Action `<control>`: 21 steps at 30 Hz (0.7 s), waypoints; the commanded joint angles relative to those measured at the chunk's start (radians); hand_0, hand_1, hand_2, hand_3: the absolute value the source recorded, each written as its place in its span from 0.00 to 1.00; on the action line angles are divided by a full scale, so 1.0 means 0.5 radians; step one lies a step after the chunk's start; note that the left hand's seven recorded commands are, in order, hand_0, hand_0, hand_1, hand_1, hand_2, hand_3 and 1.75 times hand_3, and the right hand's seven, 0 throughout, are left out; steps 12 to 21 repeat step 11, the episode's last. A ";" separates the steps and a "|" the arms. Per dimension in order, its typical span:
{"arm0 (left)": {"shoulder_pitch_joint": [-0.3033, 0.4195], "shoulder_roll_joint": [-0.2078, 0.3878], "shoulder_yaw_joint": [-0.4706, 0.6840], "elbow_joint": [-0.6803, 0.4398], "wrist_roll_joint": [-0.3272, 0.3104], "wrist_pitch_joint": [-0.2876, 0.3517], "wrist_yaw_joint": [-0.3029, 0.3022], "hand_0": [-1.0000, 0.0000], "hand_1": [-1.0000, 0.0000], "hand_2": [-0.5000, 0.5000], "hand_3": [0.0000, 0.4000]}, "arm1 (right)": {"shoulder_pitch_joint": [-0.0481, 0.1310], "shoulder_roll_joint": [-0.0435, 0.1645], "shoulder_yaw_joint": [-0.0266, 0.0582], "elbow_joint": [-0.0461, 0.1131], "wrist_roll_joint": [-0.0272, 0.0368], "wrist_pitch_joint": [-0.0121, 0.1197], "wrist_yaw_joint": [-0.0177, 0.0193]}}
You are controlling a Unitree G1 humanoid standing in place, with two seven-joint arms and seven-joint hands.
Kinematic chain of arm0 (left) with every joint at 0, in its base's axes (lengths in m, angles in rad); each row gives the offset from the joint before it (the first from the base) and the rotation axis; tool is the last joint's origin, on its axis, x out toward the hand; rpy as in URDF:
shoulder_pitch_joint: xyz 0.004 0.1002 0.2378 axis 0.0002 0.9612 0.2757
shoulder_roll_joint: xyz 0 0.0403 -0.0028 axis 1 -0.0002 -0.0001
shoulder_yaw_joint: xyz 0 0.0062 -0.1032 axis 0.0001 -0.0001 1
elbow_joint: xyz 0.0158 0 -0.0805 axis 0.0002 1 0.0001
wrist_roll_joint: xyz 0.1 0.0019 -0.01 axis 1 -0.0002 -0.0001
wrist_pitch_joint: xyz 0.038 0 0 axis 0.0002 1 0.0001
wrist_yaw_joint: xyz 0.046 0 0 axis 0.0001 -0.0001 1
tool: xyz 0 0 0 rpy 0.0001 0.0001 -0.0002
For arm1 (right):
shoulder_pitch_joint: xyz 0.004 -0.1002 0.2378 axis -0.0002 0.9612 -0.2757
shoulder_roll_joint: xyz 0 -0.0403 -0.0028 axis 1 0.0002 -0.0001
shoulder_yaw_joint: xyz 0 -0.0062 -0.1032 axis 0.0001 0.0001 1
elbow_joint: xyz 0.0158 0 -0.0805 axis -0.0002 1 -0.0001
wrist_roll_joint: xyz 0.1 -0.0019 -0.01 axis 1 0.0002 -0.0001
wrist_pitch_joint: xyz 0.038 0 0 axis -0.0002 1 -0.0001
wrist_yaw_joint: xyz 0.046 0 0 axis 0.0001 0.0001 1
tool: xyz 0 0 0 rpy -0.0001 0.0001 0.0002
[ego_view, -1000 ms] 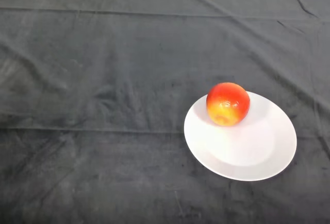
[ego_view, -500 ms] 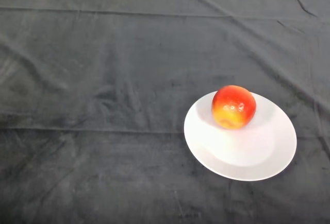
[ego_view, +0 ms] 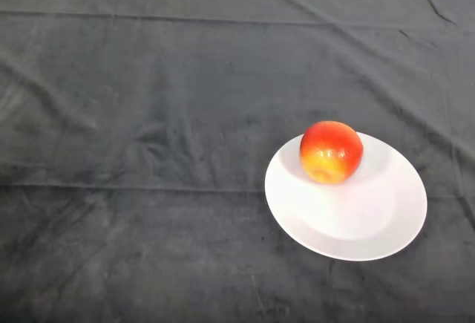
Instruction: Move the apple to the plate
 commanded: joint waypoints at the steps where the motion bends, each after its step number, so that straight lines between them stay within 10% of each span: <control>1: 0.062 0.094 0.005 -0.004 0.039 0.016 0.012 1.00 1.00 0.50 0.00 | 0.162 0.098 0.052 0.064 -0.039 0.036 0.0386; 21: 0.059 0.096 0.004 -0.010 0.069 0.021 0.024 1.00 1.00 0.50 0.00 | 0.163 0.098 0.051 0.062 -0.039 0.037 0.0388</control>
